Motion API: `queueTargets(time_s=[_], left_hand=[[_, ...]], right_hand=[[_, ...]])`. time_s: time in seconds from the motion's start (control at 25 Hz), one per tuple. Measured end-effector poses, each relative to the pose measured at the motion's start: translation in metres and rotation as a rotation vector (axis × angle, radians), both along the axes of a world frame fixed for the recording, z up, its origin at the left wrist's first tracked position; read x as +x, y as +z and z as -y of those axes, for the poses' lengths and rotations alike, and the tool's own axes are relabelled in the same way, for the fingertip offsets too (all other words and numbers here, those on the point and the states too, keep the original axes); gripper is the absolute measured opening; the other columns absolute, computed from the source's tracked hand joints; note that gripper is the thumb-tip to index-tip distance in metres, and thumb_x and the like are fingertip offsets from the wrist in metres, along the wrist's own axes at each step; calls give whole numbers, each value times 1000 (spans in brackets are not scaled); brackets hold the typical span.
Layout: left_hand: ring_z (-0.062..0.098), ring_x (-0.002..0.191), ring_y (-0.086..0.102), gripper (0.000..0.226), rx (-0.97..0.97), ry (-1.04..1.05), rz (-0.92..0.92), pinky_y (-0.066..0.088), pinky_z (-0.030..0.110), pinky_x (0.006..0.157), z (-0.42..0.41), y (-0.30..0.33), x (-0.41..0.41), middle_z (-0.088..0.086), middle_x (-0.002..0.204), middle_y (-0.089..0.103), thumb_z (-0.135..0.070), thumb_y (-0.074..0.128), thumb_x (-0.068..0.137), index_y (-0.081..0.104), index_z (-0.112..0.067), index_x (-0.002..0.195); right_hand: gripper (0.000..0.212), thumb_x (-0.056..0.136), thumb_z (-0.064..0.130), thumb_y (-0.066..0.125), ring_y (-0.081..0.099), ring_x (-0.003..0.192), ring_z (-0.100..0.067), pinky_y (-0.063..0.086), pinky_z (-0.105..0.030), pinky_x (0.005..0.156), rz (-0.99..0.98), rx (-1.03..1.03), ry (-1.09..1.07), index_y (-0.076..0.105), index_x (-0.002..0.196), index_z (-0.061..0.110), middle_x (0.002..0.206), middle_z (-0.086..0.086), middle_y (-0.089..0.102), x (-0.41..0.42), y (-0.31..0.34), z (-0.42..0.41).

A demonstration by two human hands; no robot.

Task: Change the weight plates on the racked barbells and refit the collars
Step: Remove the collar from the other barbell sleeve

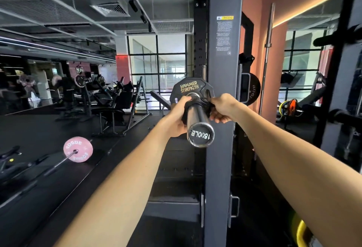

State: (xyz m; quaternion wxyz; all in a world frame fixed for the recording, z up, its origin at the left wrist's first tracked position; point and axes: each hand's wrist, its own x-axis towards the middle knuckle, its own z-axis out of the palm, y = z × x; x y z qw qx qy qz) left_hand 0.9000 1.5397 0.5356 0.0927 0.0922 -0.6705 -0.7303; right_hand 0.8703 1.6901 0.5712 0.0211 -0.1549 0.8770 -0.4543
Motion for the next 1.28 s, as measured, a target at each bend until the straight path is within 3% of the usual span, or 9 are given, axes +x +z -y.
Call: queueTargets(time_s=[0.08, 0.24, 0.36, 0.52, 0.72, 0.88, 1.04, 1.2, 1.28], left_hand=[[31, 96, 67, 72, 53, -81, 16, 51, 52, 94, -13, 1, 41, 16, 113, 68, -51, 70, 69, 58, -10, 127], [32, 97, 70, 54, 99, -104, -3, 59, 51, 73, -34, 0, 113, 17, 114, 70, -45, 65, 80, 62, -11, 122], [38, 95, 70, 64, 128, -135, 6, 58, 51, 68, -51, 3, 161, 19, 120, 65, -43, 71, 75, 54, -13, 129], [42, 88, 71, 73, 89, -149, 17, 58, 52, 68, -63, 5, 209, 20, 123, 61, -40, 78, 68, 49, -16, 131], [38, 101, 69, 52, 36, -187, 14, 58, 52, 80, -41, 10, 265, 21, 119, 66, -43, 70, 84, 60, -14, 126], [36, 103, 68, 54, -40, -130, -6, 56, 52, 86, 1, 14, 305, 21, 126, 61, -36, 76, 82, 58, -14, 127], [29, 111, 64, 69, -97, 17, -64, 58, 49, 84, 49, 4, 322, 11, 134, 45, -13, 84, 73, 38, -19, 125], [23, 106, 66, 77, -219, 130, -60, 57, 41, 87, 88, -14, 318, 9, 121, 60, 1, 82, 71, 37, -21, 130], [20, 112, 63, 83, -315, 163, -58, 56, 34, 85, 115, -23, 304, 6, 127, 60, -2, 86, 65, 42, -19, 134]], right_hand=[[45, 102, 26, 30, 46, 27, -14, 35, -19, 34, -2, -25, -5, 57, 79, -2, 40, -5, 59, 33, -2, -11], [49, 103, 30, 30, 45, 26, -13, 34, -18, 35, 2, -57, -11, 54, 70, 1, 39, -5, 58, 111, -4, -37], [44, 102, 24, 29, 44, 25, -12, 33, -16, 32, 4, -68, -14, 53, 73, 1, 38, -5, 57, 162, -2, -55], [40, 100, 15, 30, 46, 27, -12, 36, -16, 34, -19, -32, -3, 55, 72, -1, 45, -8, 59, 214, 3, -71], [46, 102, 24, 28, 47, 30, -13, 37, -18, 36, -18, -4, 97, 54, 70, 2, 50, -8, 61, 252, 5, -60], [45, 104, 25, 29, 48, 28, -11, 38, -16, 35, 41, 6, 239, 52, 71, 6, 43, -2, 59, 269, 5, -22], [34, 104, 30, 37, 50, 28, -12, 41, -17, 32, 53, -93, 315, 52, 92, 2, 65, -12, 60, 268, -11, 22], [30, 101, 32, 45, 55, 33, -15, 49, -23, 36, 92, -220, 371, 48, 121, 9, 73, -14, 60, 248, -38, 68], [32, 101, 30, 48, 59, 37, -17, 54, -26, 41, 103, -266, 392, 50, 126, 12, 76, -14, 60, 228, -50, 95]])
